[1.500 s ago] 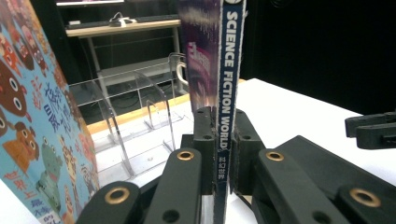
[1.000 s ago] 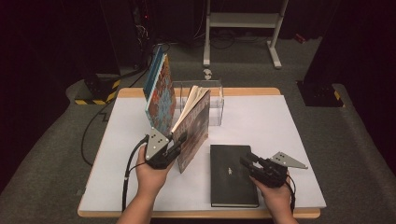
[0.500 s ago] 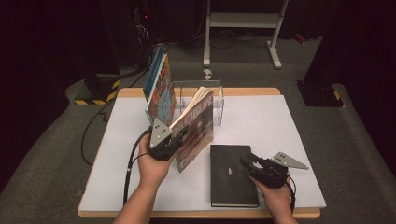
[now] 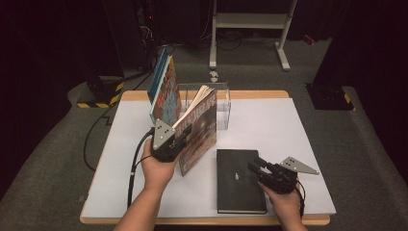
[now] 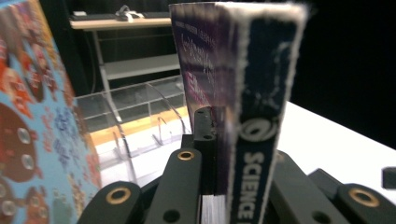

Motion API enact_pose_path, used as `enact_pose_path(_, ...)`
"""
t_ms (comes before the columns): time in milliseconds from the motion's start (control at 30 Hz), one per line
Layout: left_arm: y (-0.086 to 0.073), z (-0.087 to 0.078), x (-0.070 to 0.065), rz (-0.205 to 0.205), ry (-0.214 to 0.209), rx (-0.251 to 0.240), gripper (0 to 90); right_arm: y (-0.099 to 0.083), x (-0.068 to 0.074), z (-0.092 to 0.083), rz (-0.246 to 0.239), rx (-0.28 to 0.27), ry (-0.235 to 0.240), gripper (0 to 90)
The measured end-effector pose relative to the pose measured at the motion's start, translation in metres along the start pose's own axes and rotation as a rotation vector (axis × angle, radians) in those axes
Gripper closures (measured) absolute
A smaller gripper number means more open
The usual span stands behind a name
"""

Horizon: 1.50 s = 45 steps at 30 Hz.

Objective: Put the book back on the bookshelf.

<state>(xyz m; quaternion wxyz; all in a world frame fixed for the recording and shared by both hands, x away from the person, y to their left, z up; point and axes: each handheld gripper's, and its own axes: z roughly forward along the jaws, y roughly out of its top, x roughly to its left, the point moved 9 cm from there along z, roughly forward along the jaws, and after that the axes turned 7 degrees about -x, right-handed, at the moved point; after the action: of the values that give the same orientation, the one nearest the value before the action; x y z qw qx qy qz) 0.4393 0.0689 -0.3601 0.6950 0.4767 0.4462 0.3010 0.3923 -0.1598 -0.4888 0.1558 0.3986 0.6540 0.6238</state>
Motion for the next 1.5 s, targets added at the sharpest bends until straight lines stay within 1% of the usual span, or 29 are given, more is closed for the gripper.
enact_pose_path(67,0.002,0.001,0.001,0.000,0.006,-0.008,84.0,0.000,0.000,0.000,0.000,-0.001,0.000,57.9)
enact_pose_path(100,0.004,0.002,0.002,0.004,0.013,-0.011,84.0,0.000,0.000,0.000,0.000,-0.001,0.000,57.9)
enact_pose_path(133,0.007,0.003,0.004,0.015,0.031,-0.019,83.9,0.000,0.000,0.000,0.001,-0.002,0.001,57.9)
enact_pose_path(167,0.007,0.003,0.004,0.015,0.031,-0.019,84.0,0.000,0.000,0.000,0.001,-0.002,0.001,57.9)
enact_pose_path(200,0.010,0.005,0.004,0.013,0.040,-0.030,84.0,0.000,0.000,0.000,0.001,-0.002,0.002,57.9)
enact_pose_path(333,0.017,0.010,0.007,0.048,0.074,-0.047,83.9,0.002,0.001,-0.001,0.003,-0.007,0.004,57.9)
enact_pose_path(367,0.019,0.010,0.008,0.053,0.082,-0.052,83.9,0.002,0.001,-0.001,0.005,-0.008,0.006,58.0)
enact_pose_path(400,0.022,0.011,0.013,0.061,0.100,-0.060,83.9,0.004,0.001,-0.002,0.002,-0.014,0.007,58.0)
enact_pose_path(433,0.022,0.011,0.013,0.061,0.100,-0.060,83.9,0.004,0.001,-0.002,0.002,-0.014,0.007,58.0)
enact_pose_path(500,0.025,0.013,0.016,0.057,0.118,-0.071,83.9,0.004,0.001,-0.003,0.004,-0.016,0.008,58.0)
enact_pose_path(567,0.026,0.017,0.019,0.063,0.132,-0.065,83.9,0.005,0.001,-0.003,0.010,-0.017,0.013,58.0)
enact_pose_path(633,0.026,0.018,0.019,0.066,0.135,-0.062,83.9,0.005,0.001,-0.003,0.012,-0.018,0.015,58.0)
enact_pose_path(700,0.026,0.023,0.020,0.060,0.145,-0.065,83.9,0.005,0.003,-0.003,0.013,-0.018,0.018,58.0)
enact_pose_path(767,0.026,0.028,0.020,0.065,0.158,-0.065,83.9,0.006,0.003,-0.003,0.012,-0.020,0.021,58.0)
enact_pose_path(800,0.027,0.034,0.020,0.071,0.171,-0.068,83.9,0.006,0.003,-0.003,0.011,-0.020,0.022,58.0)
enact_pose_path(833,0.027,0.034,0.020,0.071,0.171,-0.068,83.9,0.006,0.003,-0.003,0.011,-0.020,0.022,58.0)
enact_pose_path(867,0.027,0.040,0.020,0.075,0.182,-0.069,83.9,0.006,0.003,-0.004,0.014,-0.023,0.023,58.0)
enact_pose_path(933,0.028,0.043,0.020,0.076,0.185,-0.069,83.8,0.006,0.003,-0.004,0.017,-0.024,0.023,58.0)
enact_pose_path(1067,0.031,0.055,0.019,0.088,0.198,-0.075,83.9,0.007,0.003,-0.005,0.018,-0.028,0.024,58.0)
enact_pose_path(1100,0.032,0.059,0.019,0.084,0.202,-0.079,83.8,0.007,0.003,-0.005,0.019,-0.028,0.024,58.1)
enact_pose_path(1133,0.032,0.065,0.020,0.090,0.214,-0.079,83.8,0.007,0.003,-0.005,0.020,-0.029,0.026,58.0)
enact_pose_path(1167,0.032,0.065,0.020,0.090,0.214,-0.079,83.8,0.007,0.003,-0.005,0.020,-0.029,0.026,58.0)
enact_pose_path(1200,0.032,0.072,0.021,0.090,0.224,-0.079,83.8,0.008,0.003,-0.005,0.017,-0.031,0.027,58.0)
enact_pose_path(1233,0.032,0.072,0.021,0.090,0.224,-0.079,83.9,0.008,0.004,-0.006,0.017,-0.031,0.028,58.0)
enact_pose_path(1267,0.030,0.077,0.022,0.097,0.232,-0.075,83.8,0.008,0.004,-0.006,0.016,-0.032,0.028,58.0)
enact_pose_path(1300,0.030,0.077,0.022,0.097,0.232,-0.075,83.9,0.008,0.004,-0.006,0.016,-0.032,0.028,58.0)
enact_pose_path(1333,0.029,0.082,0.023,0.106,0.237,-0.079,83.8,0.008,0.004,-0.006,0.012,-0.031,0.027,58.0)
enact_pose_path(1367,0.029,0.082,0.023,0.106,0.237,-0.079,83.8,0.008,0.004,-0.006,0.012,-0.031,0.027,58.0)
enact_pose_path(1500,0.023,0.093,0.029,0.111,0.257,-0.067,83.8,0.007,0.003,-0.005,0.012,-0.029,0.027,58.0)
